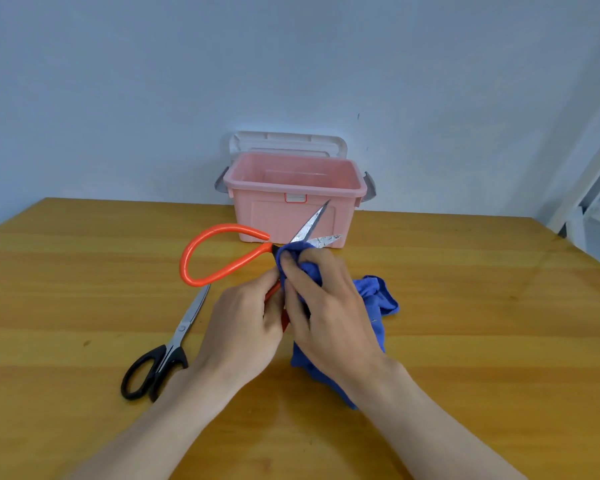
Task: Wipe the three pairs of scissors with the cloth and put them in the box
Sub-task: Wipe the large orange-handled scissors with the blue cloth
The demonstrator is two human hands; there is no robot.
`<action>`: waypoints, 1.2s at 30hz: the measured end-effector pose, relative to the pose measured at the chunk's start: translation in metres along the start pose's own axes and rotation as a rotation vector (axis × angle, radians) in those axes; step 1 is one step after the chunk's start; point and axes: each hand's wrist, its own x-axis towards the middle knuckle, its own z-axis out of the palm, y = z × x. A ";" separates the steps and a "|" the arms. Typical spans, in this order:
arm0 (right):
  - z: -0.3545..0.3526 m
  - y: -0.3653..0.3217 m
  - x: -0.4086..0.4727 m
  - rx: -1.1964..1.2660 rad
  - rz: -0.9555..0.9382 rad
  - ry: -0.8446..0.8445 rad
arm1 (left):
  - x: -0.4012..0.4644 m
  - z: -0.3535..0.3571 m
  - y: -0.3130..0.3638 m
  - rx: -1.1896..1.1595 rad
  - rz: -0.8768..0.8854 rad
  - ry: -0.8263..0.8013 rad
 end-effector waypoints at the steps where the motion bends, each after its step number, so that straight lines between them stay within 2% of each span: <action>1: 0.000 0.000 0.000 -0.005 -0.014 -0.008 | 0.001 -0.001 -0.001 0.006 -0.003 0.009; 6: 0.001 0.012 0.009 -0.113 -0.012 0.029 | 0.003 0.001 -0.002 0.002 -0.011 -0.001; 14: 0.003 0.012 0.007 -0.111 -0.074 -0.010 | 0.001 0.000 -0.003 0.013 -0.019 -0.034; 22: -0.002 0.011 0.004 -0.030 -0.095 -0.013 | 0.001 0.000 0.003 0.012 -0.022 0.005; 27: -0.005 0.012 0.008 -0.129 -0.039 0.030 | 0.003 -0.003 0.008 0.041 0.011 0.008; 32: 0.002 0.007 0.001 -0.024 -0.094 0.052 | 0.001 -0.003 0.005 0.057 0.008 0.042; 36: 0.001 0.014 0.008 -0.106 -0.038 0.056 | 0.006 -0.005 0.001 0.010 0.008 0.070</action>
